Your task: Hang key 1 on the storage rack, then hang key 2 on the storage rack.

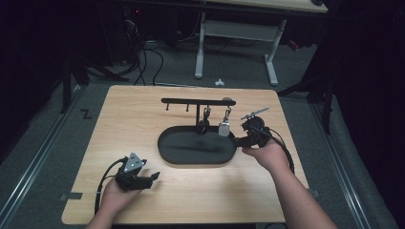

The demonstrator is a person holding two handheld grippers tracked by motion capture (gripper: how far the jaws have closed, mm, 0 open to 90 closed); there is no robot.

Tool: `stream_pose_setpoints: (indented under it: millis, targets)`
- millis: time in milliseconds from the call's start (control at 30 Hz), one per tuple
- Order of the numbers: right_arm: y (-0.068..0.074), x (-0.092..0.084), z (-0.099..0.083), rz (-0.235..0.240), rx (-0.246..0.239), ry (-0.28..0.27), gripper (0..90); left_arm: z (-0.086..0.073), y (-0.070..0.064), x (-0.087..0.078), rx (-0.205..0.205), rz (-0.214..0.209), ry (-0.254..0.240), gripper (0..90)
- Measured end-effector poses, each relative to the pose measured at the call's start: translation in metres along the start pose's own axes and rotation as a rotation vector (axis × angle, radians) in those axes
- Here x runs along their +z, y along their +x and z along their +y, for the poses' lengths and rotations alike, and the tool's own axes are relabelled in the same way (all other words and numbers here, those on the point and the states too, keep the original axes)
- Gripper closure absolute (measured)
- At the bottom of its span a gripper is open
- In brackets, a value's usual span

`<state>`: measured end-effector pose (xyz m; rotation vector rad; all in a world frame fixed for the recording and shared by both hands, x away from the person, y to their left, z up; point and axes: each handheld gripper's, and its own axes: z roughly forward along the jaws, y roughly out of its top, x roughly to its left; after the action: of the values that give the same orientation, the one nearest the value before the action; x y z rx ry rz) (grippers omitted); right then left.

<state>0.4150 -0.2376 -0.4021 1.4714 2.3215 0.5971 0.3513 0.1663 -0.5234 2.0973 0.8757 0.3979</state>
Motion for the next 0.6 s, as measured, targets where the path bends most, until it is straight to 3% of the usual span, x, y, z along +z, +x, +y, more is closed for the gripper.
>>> stream_pose_setpoints:
  millis: [167,233,267,433,600]
  targets:
    - [-0.001,0.008,-0.034,-0.040,0.011,-0.063,35.3,0.002,-0.002,0.003,0.017,-0.006,0.006,28.4]
    - [-0.001,0.010,-0.038,-0.038,0.014,-0.070,35.2,0.002,-0.003,0.004,0.019,-0.006,0.005,28.4]
    - [-0.003,0.013,-0.051,-0.035,0.021,-0.097,34.0,0.003,-0.004,0.004,0.023,-0.006,0.005,28.4]
    - [-0.006,0.018,-0.077,-0.043,0.025,-0.153,31.3,0.005,-0.005,0.004,0.029,-0.004,-0.003,28.4]
    - [-0.009,0.029,-0.117,-0.038,0.129,-0.242,30.1,0.005,-0.007,0.005,0.032,-0.010,-0.008,28.3]
